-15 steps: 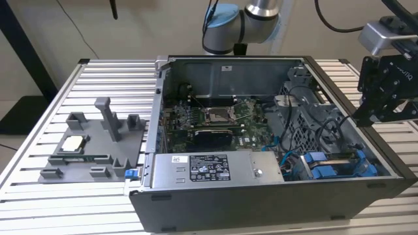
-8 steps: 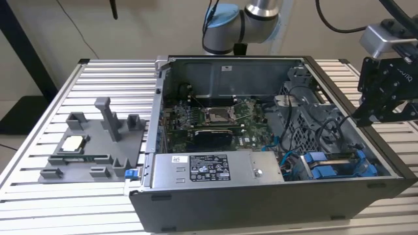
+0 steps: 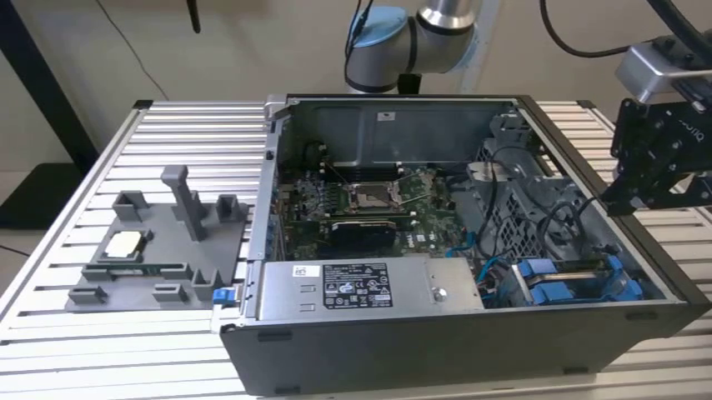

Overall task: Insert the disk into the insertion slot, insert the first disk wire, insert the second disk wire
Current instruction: 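Insert the second disk wire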

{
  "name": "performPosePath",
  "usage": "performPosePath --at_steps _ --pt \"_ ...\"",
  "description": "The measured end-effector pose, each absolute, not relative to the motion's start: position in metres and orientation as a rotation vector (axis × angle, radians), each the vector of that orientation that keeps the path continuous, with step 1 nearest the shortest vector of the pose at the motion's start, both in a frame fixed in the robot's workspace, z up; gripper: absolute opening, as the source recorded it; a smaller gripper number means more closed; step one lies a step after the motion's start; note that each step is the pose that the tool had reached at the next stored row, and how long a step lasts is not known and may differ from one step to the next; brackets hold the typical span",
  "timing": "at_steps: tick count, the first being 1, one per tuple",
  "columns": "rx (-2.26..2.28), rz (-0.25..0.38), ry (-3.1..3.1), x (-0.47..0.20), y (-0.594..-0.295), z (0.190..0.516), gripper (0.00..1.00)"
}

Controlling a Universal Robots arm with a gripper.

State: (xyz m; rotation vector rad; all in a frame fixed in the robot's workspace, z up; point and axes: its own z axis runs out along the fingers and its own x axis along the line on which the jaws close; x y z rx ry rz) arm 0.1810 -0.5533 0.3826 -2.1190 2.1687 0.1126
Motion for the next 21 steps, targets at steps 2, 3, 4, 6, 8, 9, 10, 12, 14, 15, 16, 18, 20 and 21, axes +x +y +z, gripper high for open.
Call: performPosePath --at_steps 2,3,4,6,8,9,10,12,14,15,16,18,20,21 --pt "-2.122 0.117 2.167 0.1816 -0.5533 0.3822 0.27" --pt "-2.122 0.121 2.166 0.1817 -0.5533 0.382 0.27" --pt "-2.121 0.124 2.165 0.1817 -0.5533 0.3818 0.27" --pt "-2.119 0.128 2.163 0.1818 -0.5533 0.3818 0.24" --pt "-2.118 0.131 2.162 0.1818 -0.5532 0.3817 0.17" --pt "-2.117 0.131 2.162 0.1819 -0.5532 0.3816 0.17" --pt "-2.117 0.132 2.161 0.1819 -0.5533 0.3816 0.17" --pt "-2.115 0.136 2.159 0.1819 -0.5534 0.3818 0.17" --pt "-2.114 0.139 2.158 0.1816 -0.5534 0.3825 0.17" --pt "-2.113 0.14 2.157 0.181 -0.5535 0.3832 0.16" --pt "-2.113 0.141 2.157 0.1802 -0.5535 0.3842 0.16" --pt "-2.112 0.141 2.157 0.178 -0.5535 0.3861 0.16" --pt "-2.112 0.141 2.157 0.1755 -0.5535 0.3869 0.16" --pt "-2.112 0.141 2.157 0.1742 -0.5535 0.3872 0.16"
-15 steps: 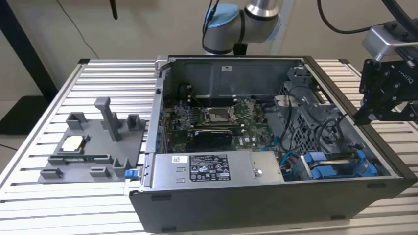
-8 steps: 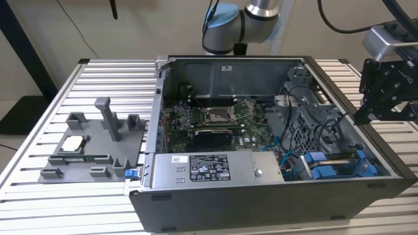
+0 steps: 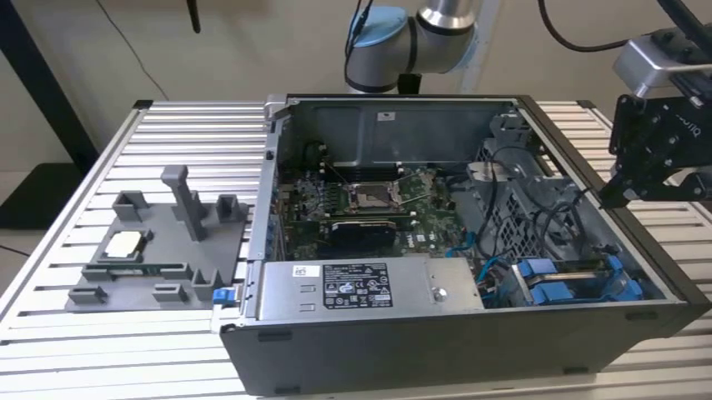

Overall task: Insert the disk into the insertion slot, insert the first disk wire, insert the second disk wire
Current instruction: 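Insert the second disk wire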

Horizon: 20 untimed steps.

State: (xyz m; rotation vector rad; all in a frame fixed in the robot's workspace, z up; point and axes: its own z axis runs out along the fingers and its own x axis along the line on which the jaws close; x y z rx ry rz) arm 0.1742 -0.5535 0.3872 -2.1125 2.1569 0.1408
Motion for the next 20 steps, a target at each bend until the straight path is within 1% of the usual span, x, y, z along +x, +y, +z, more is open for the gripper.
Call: performPosePath --at_steps 10,20 --pt "-2.122 0.129 2.16 0.152 -0.554 0.387 0.16" --pt "-2.187 0.052 2.172 0.129 -0.554 0.387 0.16"
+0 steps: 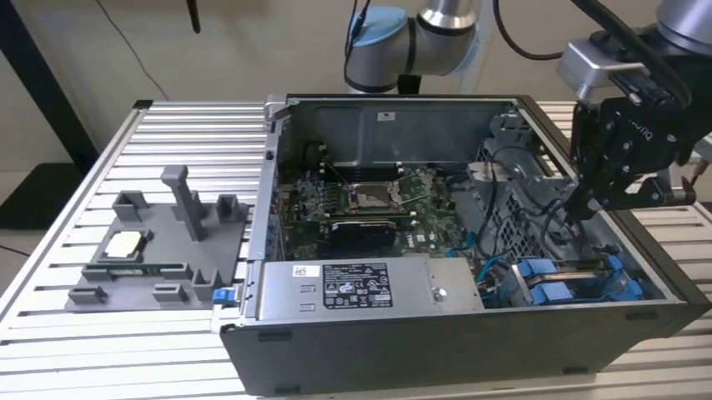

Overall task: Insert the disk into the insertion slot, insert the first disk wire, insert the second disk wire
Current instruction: 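Insert the second disk wire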

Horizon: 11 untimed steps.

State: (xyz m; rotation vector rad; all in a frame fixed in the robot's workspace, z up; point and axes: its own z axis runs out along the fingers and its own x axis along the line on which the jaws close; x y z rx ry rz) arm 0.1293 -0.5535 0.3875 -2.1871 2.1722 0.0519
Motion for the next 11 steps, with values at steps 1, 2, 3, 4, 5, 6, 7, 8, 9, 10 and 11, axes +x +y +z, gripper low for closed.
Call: performPosePath --at_steps 1,2,3,4,5,6,7,8,9,10,11 --pt "-2.192 0.042 2.175 0.1279 -0.5535 0.3873 0.16" --pt "-2.196 0.032 2.177 0.1263 -0.5535 0.3871 0.16" --pt "-2.198 0.022 2.178 0.1245 -0.5535 0.3869 0.16" --pt "-2.198 0.013 2.178 0.1227 -0.5535 0.3865 0.16" --pt "-2.195 0.003 2.174 0.1214 -0.5535 0.3859 0.16" --pt "-2.189 -0.009 2.169 0.1208 -0.5536 0.3851 0.16" --pt "-2.184 -0.021 2.163 0.1205 -0.5535 0.3846 0.16" --pt "-2.178 -0.034 2.156 0.1202 -0.5536 0.3839 0.16" --pt "-2.175 -0.042 2.153 0.1201 -0.5536 0.383 0.16" --pt "-2.173 -0.046 2.151 0.1201 -0.5536 0.3821 0.16" --pt "-2.173 -0.047 2.15 0.1202 -0.5538 0.3812 0.16"
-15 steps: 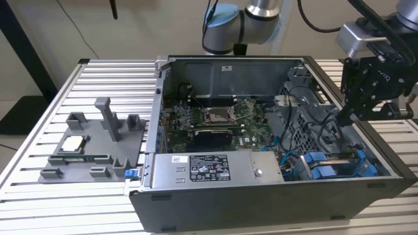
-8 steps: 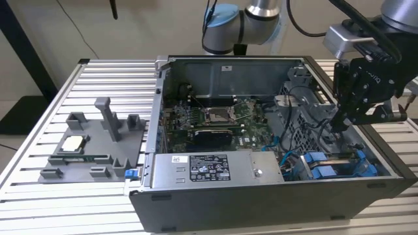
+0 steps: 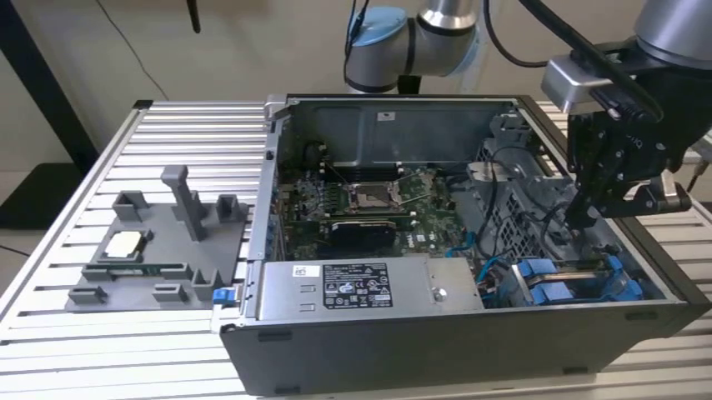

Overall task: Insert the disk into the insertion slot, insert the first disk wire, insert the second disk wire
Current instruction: 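Insert the second disk wire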

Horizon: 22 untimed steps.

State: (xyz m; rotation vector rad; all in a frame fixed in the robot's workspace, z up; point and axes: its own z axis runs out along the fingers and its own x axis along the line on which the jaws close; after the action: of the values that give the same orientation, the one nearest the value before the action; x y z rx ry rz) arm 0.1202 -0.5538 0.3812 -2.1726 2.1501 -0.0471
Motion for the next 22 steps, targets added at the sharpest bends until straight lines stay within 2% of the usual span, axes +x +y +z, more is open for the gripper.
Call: performPosePath --at_steps 22 --pt "-2.168 -0.05 2.152 0.12 -0.565 0.362 0.16"
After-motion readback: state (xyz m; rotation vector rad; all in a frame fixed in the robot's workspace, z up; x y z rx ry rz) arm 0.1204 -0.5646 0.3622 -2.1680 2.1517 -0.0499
